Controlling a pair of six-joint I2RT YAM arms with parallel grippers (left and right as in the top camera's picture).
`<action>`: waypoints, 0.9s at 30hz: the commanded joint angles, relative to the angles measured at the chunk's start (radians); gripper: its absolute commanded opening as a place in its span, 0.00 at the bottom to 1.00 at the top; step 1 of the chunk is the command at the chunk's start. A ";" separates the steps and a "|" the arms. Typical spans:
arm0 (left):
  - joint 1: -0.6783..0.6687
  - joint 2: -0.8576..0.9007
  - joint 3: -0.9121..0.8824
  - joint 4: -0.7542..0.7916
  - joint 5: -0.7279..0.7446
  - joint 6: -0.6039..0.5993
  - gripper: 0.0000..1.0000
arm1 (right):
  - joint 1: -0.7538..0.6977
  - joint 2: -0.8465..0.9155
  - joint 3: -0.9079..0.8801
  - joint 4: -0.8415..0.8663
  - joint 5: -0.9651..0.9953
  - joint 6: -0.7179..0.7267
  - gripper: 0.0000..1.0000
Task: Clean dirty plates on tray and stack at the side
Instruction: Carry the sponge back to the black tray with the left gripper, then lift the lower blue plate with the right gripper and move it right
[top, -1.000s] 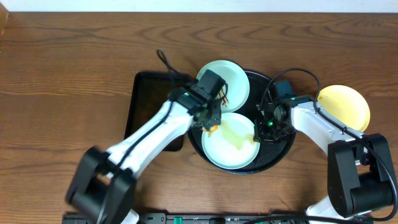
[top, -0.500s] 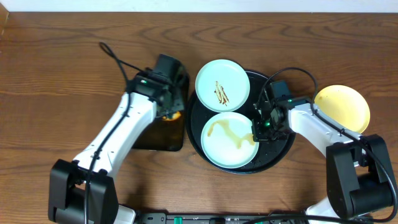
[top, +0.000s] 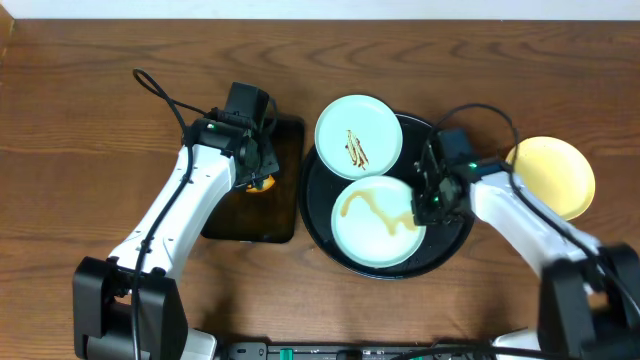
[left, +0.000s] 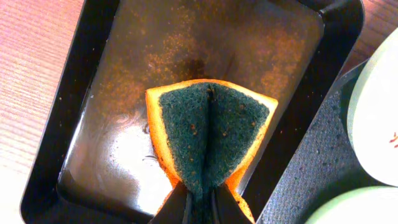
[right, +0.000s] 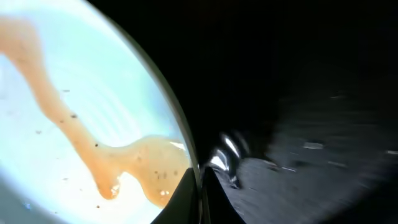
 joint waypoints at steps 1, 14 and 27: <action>0.003 -0.006 0.002 -0.005 -0.008 -0.002 0.08 | 0.005 -0.147 0.005 0.003 0.200 -0.005 0.01; 0.003 -0.006 0.002 -0.005 -0.008 -0.002 0.08 | 0.008 -0.302 0.006 0.159 0.612 -0.243 0.01; 0.003 -0.006 0.002 0.010 -0.008 -0.002 0.08 | 0.131 -0.348 0.009 0.299 0.810 -0.502 0.01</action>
